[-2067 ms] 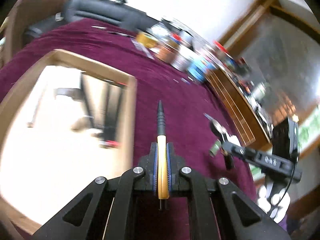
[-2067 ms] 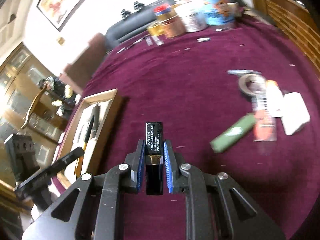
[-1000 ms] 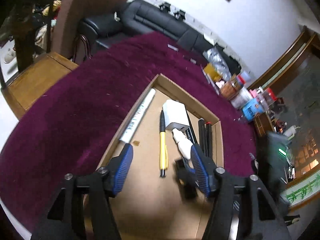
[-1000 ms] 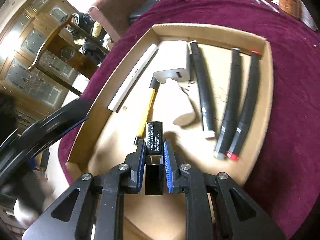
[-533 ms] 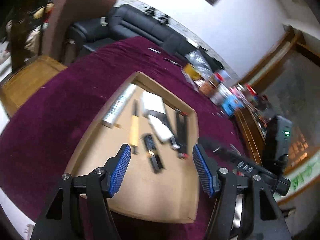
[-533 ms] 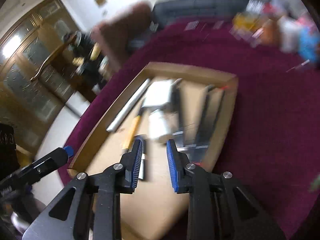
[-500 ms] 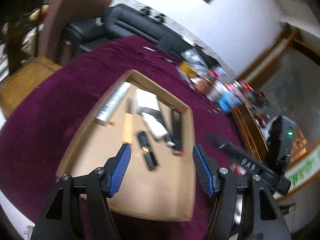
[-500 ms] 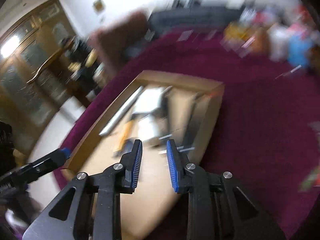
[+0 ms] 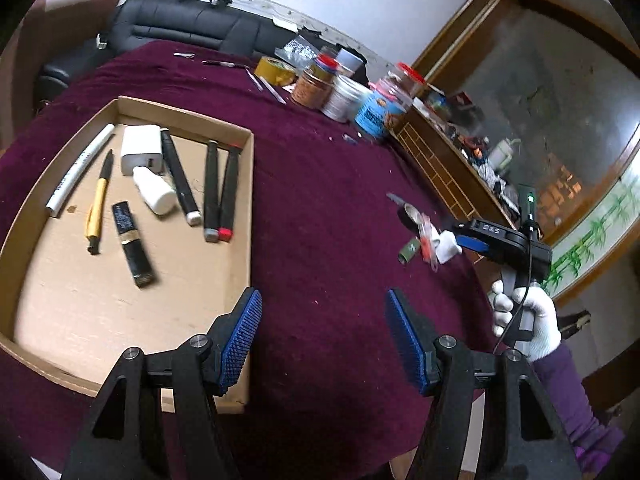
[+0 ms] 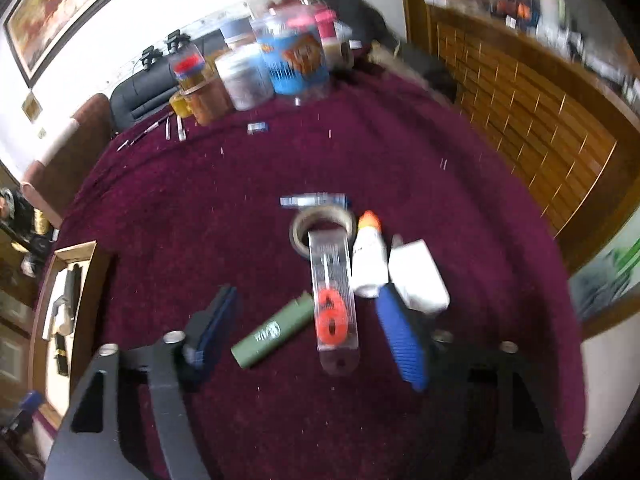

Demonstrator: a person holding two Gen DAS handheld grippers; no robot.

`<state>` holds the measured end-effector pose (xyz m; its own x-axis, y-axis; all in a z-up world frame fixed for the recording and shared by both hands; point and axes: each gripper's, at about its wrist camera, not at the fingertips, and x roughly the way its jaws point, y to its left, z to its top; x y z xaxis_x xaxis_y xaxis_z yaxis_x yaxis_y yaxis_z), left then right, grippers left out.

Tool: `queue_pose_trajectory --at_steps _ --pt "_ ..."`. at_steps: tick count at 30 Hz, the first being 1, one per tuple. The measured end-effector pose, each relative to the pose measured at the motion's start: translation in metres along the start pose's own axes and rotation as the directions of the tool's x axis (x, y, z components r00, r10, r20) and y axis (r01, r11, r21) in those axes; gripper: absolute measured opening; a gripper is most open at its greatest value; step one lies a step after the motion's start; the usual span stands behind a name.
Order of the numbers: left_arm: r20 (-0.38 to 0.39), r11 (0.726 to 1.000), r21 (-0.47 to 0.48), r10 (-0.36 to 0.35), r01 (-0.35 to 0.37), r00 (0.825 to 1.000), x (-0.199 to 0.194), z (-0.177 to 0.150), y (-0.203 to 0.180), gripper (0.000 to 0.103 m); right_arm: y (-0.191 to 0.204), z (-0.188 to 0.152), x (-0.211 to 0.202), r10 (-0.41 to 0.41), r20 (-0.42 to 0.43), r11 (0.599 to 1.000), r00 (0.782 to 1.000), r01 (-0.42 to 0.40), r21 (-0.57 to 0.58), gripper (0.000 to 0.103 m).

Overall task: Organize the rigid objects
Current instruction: 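Grasp the clear package with the red item using the right tool, then grasp the green lighter with the left tool while the right tool holds the package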

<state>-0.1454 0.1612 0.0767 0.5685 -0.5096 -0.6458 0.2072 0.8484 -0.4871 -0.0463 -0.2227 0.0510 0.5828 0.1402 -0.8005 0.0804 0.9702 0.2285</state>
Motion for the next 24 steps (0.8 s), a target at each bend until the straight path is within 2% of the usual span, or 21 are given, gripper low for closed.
queue_pose_trajectory --at_steps 2,7,8,9,10,14,16,19,21,24 --pt "-0.010 1.000 0.009 0.012 -0.011 1.000 0.002 -0.003 -0.005 0.058 0.006 -0.003 0.012 -0.005 -0.033 1.000 0.999 0.005 -0.007 0.055" --pt "-0.031 0.999 0.030 0.037 -0.036 0.999 0.007 -0.008 -0.018 0.058 0.015 -0.006 0.034 -0.118 -0.037 0.992 0.992 0.117 -0.050 0.054" --pt "-0.038 0.998 0.036 0.043 -0.042 0.998 0.009 -0.010 -0.022 0.058 0.013 -0.006 0.038 -0.112 -0.032 0.993 0.993 0.111 -0.046 0.050" --pt "-0.044 0.998 0.039 0.046 -0.045 0.998 0.011 -0.011 -0.024 0.058 0.010 -0.006 0.043 -0.089 -0.038 0.996 0.995 0.087 -0.036 0.029" --pt "-0.051 0.998 0.042 0.047 -0.045 0.998 0.013 -0.012 -0.026 0.058 0.004 -0.008 0.044 -0.068 -0.042 0.998 0.997 0.067 -0.020 0.026" --pt "-0.082 0.996 0.070 0.058 -0.052 0.995 0.026 -0.010 -0.041 0.058 0.001 -0.021 0.035 0.035 -0.027 0.999 0.999 -0.036 -0.017 0.025" --pt "-0.088 0.993 0.102 0.070 -0.061 0.994 0.035 -0.008 -0.051 0.058 -0.001 -0.032 0.027 0.048 -0.004 0.999 0.999 -0.048 -0.022 0.026" --pt "-0.087 0.975 0.198 0.116 -0.097 0.989 0.060 -0.001 -0.076 0.058 -0.008 -0.044 0.014 0.019 0.047 1.000 0.999 -0.019 -0.010 0.026" --pt "-0.090 0.961 0.257 0.132 -0.105 0.987 0.085 0.005 -0.094 0.058 -0.019 -0.050 0.004 0.033 0.086 0.999 0.996 -0.034 0.015 0.026" --pt "-0.105 0.941 0.326 0.128 -0.087 0.986 0.125 0.010 -0.121 0.058 -0.041 -0.054 0.000 0.125 0.140 0.987 0.982 -0.137 0.080 0.026"
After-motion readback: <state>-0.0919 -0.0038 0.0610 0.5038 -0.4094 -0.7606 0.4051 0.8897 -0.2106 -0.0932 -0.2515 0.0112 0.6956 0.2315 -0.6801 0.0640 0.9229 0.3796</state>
